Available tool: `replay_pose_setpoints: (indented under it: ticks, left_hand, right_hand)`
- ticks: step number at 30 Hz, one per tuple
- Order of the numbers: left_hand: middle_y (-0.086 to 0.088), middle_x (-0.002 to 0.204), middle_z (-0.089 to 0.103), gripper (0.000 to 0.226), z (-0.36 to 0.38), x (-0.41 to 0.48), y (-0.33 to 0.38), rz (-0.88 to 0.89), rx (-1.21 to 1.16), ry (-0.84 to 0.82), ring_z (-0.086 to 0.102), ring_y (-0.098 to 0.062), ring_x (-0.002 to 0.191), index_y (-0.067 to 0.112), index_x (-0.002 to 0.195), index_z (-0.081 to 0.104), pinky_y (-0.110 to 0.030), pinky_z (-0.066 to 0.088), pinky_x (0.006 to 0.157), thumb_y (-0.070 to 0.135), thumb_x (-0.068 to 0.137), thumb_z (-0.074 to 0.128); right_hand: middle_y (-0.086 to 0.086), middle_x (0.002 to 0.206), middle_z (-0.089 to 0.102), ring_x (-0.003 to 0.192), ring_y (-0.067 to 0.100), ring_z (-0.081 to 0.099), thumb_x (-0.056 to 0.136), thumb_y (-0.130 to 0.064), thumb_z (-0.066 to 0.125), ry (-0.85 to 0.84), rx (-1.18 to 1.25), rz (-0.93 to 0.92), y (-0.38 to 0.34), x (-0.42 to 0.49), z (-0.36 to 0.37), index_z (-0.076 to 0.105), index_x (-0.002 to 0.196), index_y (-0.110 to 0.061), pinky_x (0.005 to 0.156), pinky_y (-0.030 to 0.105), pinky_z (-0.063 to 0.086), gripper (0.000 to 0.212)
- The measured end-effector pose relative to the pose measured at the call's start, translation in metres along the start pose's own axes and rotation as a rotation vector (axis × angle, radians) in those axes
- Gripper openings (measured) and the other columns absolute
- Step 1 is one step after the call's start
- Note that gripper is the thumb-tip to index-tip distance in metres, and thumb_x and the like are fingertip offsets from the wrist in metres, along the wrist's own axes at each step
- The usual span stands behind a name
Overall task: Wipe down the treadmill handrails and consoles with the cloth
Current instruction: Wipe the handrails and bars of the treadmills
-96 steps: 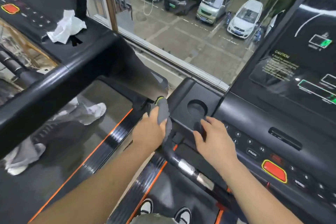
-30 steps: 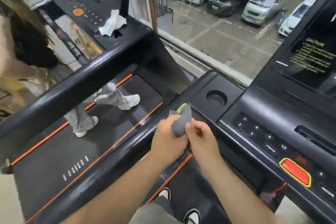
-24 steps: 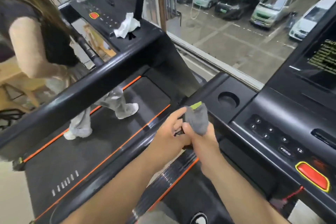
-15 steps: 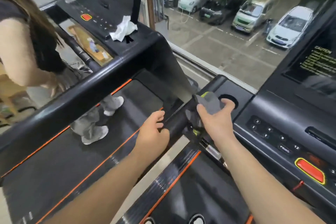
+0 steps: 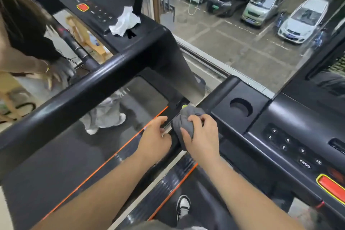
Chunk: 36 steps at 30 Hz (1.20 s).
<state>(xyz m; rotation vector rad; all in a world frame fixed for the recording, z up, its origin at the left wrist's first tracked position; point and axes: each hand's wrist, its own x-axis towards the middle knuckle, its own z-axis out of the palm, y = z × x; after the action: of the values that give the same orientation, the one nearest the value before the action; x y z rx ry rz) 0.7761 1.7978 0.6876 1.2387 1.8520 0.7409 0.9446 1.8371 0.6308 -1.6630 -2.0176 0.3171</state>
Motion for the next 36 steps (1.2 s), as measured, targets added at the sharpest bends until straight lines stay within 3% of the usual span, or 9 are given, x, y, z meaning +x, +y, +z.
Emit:
replay_pose_setpoints:
  ticks: [4,7,9,12,15,18,25,30,36]
  left_hand:
    - [0.006,0.129,0.061,0.057,0.007,0.011,-0.003,-0.023,0.044,0.009,0.061,-0.013,0.114,0.023,0.137,0.055,-0.038,0.047,0.107,0.012,0.081,0.050]
    - [0.008,0.123,0.066,0.059,0.008,0.020,-0.011,-0.048,0.007,0.040,0.062,-0.012,0.115,0.028,0.128,0.061,-0.040,0.047,0.108,0.023,0.071,0.046]
    - [0.010,0.120,0.068,0.057,0.005,0.020,-0.014,-0.097,0.009,0.031,0.062,-0.011,0.117,0.028,0.123,0.064,-0.036,0.046,0.109,0.019,0.071,0.046]
    - [0.014,0.103,0.074,0.041,-0.004,0.020,-0.020,-0.117,0.045,-0.010,0.067,-0.011,0.105,0.029,0.103,0.073,-0.029,0.050,0.098,0.009,0.075,0.051]
    - [0.012,0.079,0.075,0.038,-0.015,0.023,-0.035,-0.133,0.080,-0.036,0.070,-0.016,0.087,0.030,0.077,0.072,-0.033,0.057,0.082,0.011,0.061,0.043]
    - [0.011,0.088,0.076,0.046,-0.028,0.025,-0.050,-0.199,0.054,0.010,0.070,-0.017,0.091,0.028,0.090,0.075,-0.038,0.058,0.088,0.013,0.062,0.042]
    - [0.009,0.098,0.075,0.046,-0.037,0.015,-0.068,-0.236,0.010,0.074,0.067,-0.010,0.099,0.024,0.098,0.075,-0.027,0.050,0.096,-0.005,0.081,0.045]
    - [0.007,0.100,0.074,0.048,-0.058,0.000,-0.085,-0.248,0.031,0.101,0.065,-0.010,0.097,0.021,0.101,0.076,-0.024,0.047,0.091,-0.008,0.080,0.044]
    - [0.006,0.098,0.075,0.046,-0.081,-0.017,-0.108,-0.267,0.036,0.017,0.067,-0.013,0.094,0.023,0.096,0.074,-0.023,0.047,0.084,-0.010,0.080,0.045]
  right_hand:
    - [0.015,0.118,0.060,0.114,0.042,0.054,0.092,-0.051,0.052,0.049,-0.201,-0.023,0.045,0.079,-0.014,0.064,0.116,-0.015,0.099,0.051,0.042,0.045]
    - [0.010,0.120,0.062,0.126,0.038,0.052,0.095,-0.043,0.058,-0.101,-0.233,-0.028,0.049,0.111,-0.023,0.060,0.116,-0.015,0.113,0.055,0.034,0.035]
    - [0.004,0.108,0.064,0.109,0.031,0.060,0.094,-0.040,0.061,-0.137,-0.141,-0.038,0.032,0.096,-0.024,0.060,0.109,-0.015,0.110,0.051,0.039,0.029]
    - [0.001,0.098,0.062,0.096,0.026,0.057,0.086,-0.041,0.066,-0.144,0.052,-0.165,-0.010,0.035,-0.012,0.060,0.100,-0.017,0.092,0.040,0.049,0.029]
    - [0.000,0.100,0.062,0.100,0.026,0.057,0.082,-0.042,0.068,-0.213,0.107,-0.433,-0.034,-0.007,0.001,0.061,0.104,-0.019,0.092,0.036,0.048,0.033]
    - [-0.004,0.101,0.067,0.099,0.022,0.062,0.086,-0.049,0.067,-0.244,0.008,-0.529,-0.019,0.025,-0.011,0.065,0.110,-0.023,0.094,0.035,0.048,0.036]
    - [0.007,0.090,0.068,0.090,0.034,0.063,0.092,-0.053,0.040,-0.285,-0.504,-0.222,0.015,0.120,-0.013,0.061,0.107,-0.022,0.110,0.052,0.035,0.040]
    - [0.007,0.075,0.061,0.073,0.036,0.060,0.081,-0.047,0.055,-0.258,-0.265,-0.292,-0.065,0.026,0.017,0.064,0.087,-0.018,0.072,0.042,0.050,0.032]
    - [0.003,0.083,0.064,0.083,0.032,0.062,0.089,-0.054,0.056,-0.276,-0.145,-0.568,-0.097,-0.032,0.029,0.067,0.104,-0.023,0.091,0.044,0.046,0.036]
